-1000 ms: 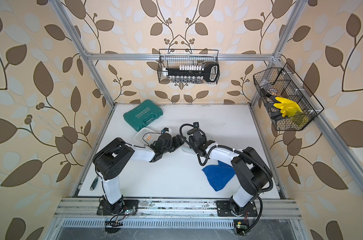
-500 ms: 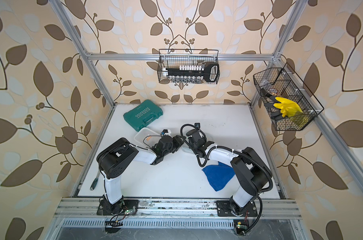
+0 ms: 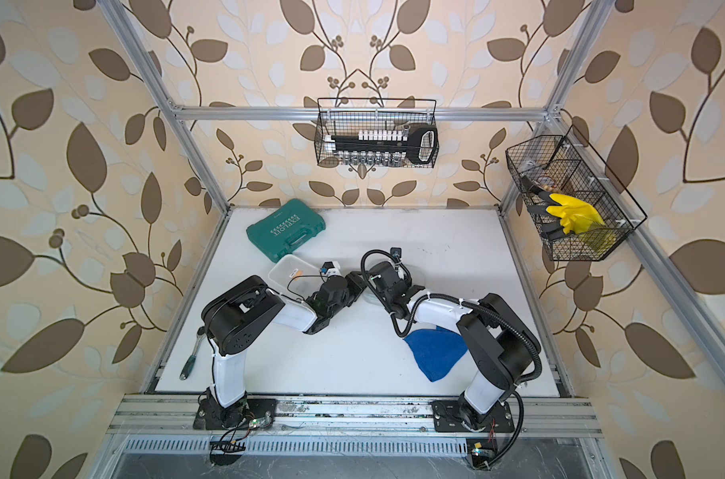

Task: Wipe the insides of the lunch boxes
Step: Open the fastener of the lunch box.

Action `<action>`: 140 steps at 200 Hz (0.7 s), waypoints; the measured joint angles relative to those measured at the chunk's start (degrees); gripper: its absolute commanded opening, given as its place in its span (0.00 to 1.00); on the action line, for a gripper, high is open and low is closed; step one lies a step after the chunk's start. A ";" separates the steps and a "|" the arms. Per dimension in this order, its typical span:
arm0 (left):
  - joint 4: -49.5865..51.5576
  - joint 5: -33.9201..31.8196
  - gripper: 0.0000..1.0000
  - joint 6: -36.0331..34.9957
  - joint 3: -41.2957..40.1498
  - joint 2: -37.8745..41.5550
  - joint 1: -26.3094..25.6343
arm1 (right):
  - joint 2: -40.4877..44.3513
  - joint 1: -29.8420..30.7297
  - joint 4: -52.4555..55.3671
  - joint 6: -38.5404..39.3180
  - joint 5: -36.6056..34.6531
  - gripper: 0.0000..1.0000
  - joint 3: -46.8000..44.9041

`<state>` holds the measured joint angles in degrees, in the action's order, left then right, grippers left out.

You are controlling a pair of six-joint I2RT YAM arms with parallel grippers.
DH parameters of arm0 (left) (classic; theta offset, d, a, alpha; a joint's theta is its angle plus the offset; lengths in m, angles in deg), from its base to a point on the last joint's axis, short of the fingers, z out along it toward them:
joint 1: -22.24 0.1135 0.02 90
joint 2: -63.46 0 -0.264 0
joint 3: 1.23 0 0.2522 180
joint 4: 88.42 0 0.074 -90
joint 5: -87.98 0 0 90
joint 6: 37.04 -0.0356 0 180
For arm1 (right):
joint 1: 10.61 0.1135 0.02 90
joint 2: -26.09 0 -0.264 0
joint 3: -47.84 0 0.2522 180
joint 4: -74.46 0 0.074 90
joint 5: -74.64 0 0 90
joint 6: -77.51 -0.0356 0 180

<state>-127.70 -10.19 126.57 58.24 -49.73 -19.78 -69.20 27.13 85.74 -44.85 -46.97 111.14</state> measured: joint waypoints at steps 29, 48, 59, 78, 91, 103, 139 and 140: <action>-0.09 -0.24 0.22 -0.28 -0.07 -0.02 0.00 | -0.15 0.04 -0.59 -0.72 -0.35 0.22 -0.22; 0.59 -0.35 0.20 -1.20 -0.07 0.26 -0.02 | -0.24 0.09 -1.18 -1.29 -0.39 0.20 -0.55; 1.55 -0.35 0.13 -1.73 -0.07 0.79 -0.04 | -0.44 0.15 -1.55 -1.60 -0.57 0.20 -0.68; 4.22 -0.50 0.04 -2.91 -0.07 2.36 -0.31 | -0.59 0.31 -2.21 -2.32 -0.85 0.19 -0.81; 6.14 -0.81 0.01 -3.87 -0.07 3.43 -0.44 | -0.66 0.48 -2.62 -2.71 -0.87 0.19 -0.92; 7.30 -0.90 0.00 -4.68 -0.07 4.09 -0.44 | -0.76 0.63 -3.15 -3.06 -0.85 0.19 -0.96; 9.97 -1.11 0.00 -6.54 0.09 5.38 -0.44 | -0.85 0.90 -4.07 -3.96 -0.83 0.19 -1.22; 10.01 -1.11 0.00 -6.58 0.09 5.38 -0.44 | -0.85 0.90 -4.07 -3.98 -0.83 0.19 -1.22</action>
<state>-117.68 -11.30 119.99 58.33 -44.35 -20.22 -70.05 28.02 81.67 -48.83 -47.80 109.92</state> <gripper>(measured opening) 0.419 0.189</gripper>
